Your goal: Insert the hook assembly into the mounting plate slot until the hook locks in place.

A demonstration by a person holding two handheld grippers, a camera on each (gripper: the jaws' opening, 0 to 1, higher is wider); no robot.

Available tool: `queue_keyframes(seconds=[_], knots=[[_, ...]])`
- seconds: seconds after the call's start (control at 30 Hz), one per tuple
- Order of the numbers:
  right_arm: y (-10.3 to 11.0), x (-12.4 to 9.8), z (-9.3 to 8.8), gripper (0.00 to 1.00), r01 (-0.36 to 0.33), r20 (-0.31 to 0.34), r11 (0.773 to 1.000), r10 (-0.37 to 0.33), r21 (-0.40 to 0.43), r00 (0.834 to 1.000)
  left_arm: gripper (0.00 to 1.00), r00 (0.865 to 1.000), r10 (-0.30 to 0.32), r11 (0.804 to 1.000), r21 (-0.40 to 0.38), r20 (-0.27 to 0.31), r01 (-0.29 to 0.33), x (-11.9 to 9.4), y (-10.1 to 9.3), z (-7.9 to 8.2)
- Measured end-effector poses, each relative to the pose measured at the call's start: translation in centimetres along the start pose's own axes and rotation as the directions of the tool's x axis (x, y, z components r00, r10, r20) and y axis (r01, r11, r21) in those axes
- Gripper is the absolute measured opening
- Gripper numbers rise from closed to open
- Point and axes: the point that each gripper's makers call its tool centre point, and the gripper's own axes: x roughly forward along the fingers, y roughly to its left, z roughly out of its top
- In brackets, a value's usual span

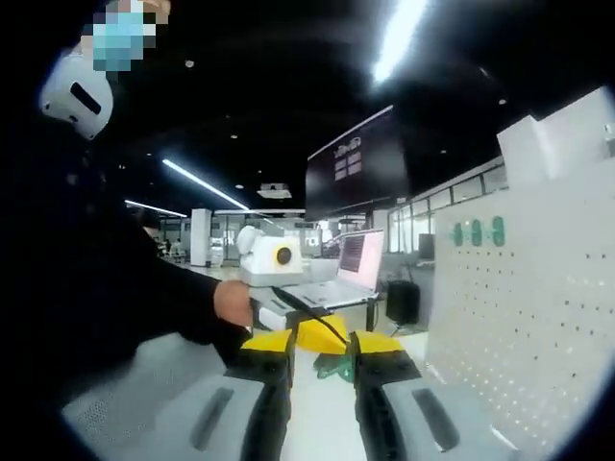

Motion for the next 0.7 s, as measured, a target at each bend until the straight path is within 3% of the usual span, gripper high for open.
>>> queue_keyframes(seconds=[0.3,0.47,0.7], knots=[[3.4,0.2,-0.3,0.12,-0.135,-0.012,0.991,0.135,0.001,0.991,0.01,0.993,-0.115,0.992,-0.039,0.039,0.116,-0.4,-2.8,0.6],[4.3,0.2,-0.4,0.09,-0.175,-0.014,0.985,0.175,0.008,0.984,0.01,0.983,-0.175,0.983,-0.049,0.053,0.178,-0.3,-4.2,0.7],[4.6,-0.4,-0.6,0.07,-0.218,0.001,0.975,0.218,0.049,0.976,0.01,0.975,-0.206,0.975,-0.064,0.089,0.212,-0.4,-4.7,1.2]])
